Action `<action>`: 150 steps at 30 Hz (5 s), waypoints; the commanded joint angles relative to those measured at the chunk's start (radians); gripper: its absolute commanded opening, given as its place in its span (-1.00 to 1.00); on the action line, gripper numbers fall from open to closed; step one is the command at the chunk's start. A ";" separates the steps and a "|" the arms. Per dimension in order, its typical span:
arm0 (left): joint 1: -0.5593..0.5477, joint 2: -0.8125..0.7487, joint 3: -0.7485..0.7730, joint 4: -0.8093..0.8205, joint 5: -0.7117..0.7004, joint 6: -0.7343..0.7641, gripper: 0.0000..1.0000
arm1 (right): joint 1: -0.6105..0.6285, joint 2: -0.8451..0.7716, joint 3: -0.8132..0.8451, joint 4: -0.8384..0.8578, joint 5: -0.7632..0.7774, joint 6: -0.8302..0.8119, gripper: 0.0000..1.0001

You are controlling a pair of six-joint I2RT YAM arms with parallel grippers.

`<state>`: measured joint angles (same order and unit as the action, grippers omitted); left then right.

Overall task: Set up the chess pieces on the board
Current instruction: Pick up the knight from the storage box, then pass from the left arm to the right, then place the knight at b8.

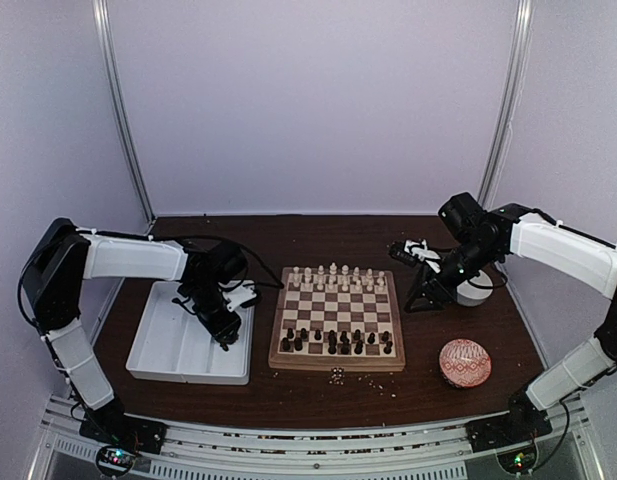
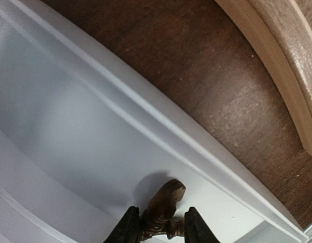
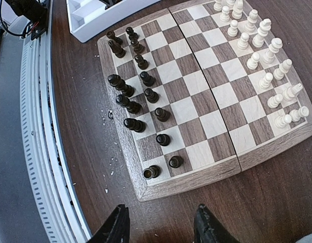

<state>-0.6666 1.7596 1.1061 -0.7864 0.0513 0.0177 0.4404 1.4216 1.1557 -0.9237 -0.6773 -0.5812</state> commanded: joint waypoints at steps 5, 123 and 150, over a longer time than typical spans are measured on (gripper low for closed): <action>0.002 0.047 -0.028 -0.029 -0.090 0.061 -0.39 | -0.007 0.014 -0.002 -0.015 -0.017 -0.019 -0.12; 0.042 -0.346 -0.051 0.398 0.148 -0.216 -0.36 | 0.554 0.427 0.490 -0.511 0.667 -0.389 -1.00; 0.042 -0.369 -0.123 0.424 0.108 -0.275 -0.36 | 0.538 0.559 0.459 -0.400 0.714 -0.342 -1.00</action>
<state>-0.6273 1.3960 0.9920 -0.4042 0.1535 -0.2455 0.9874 1.9713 1.6318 -1.3472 0.0101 -0.9348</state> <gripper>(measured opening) 0.320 0.079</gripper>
